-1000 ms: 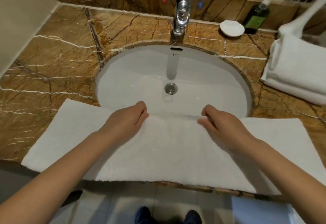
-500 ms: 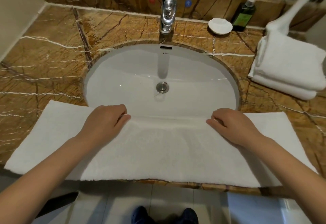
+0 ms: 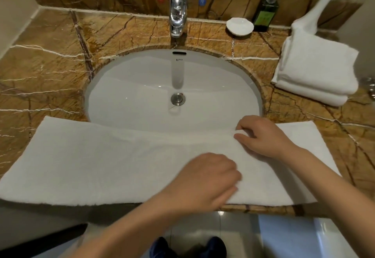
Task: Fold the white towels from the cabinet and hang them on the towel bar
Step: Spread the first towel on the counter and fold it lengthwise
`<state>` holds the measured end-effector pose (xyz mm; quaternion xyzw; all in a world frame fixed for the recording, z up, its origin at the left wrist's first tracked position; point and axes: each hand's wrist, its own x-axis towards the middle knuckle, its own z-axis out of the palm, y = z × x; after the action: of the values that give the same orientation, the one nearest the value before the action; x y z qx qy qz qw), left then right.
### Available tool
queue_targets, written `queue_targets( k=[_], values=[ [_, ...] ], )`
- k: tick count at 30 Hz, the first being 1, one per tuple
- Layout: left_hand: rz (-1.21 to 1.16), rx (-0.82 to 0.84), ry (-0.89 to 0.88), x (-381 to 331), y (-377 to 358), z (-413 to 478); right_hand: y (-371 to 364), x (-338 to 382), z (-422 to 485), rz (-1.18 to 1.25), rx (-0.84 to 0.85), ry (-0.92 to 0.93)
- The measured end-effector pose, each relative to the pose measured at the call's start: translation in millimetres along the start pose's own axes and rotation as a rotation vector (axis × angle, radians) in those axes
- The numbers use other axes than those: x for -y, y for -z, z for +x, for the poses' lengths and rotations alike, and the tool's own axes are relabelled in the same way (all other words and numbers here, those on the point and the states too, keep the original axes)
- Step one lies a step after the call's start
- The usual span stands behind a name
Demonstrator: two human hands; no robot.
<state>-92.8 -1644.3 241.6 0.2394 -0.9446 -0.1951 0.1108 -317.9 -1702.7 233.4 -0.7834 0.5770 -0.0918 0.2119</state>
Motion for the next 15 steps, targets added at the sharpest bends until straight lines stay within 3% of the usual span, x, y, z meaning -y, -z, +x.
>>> queue_targets(
  k=[3,8,12,15],
  values=[
    [0.053,0.084,-0.068,-16,-22,27,4,1,-3,-0.059,-0.021,0.017],
    [0.166,0.236,-0.148,-21,-44,19,13,0,-13,-0.251,-0.283,0.114],
    [0.195,0.272,-0.166,-31,-45,16,11,-11,-16,-0.372,-0.110,0.028],
    [0.118,0.259,-0.135,-39,-42,20,13,-20,-20,-0.342,-0.173,0.032]
  ],
)
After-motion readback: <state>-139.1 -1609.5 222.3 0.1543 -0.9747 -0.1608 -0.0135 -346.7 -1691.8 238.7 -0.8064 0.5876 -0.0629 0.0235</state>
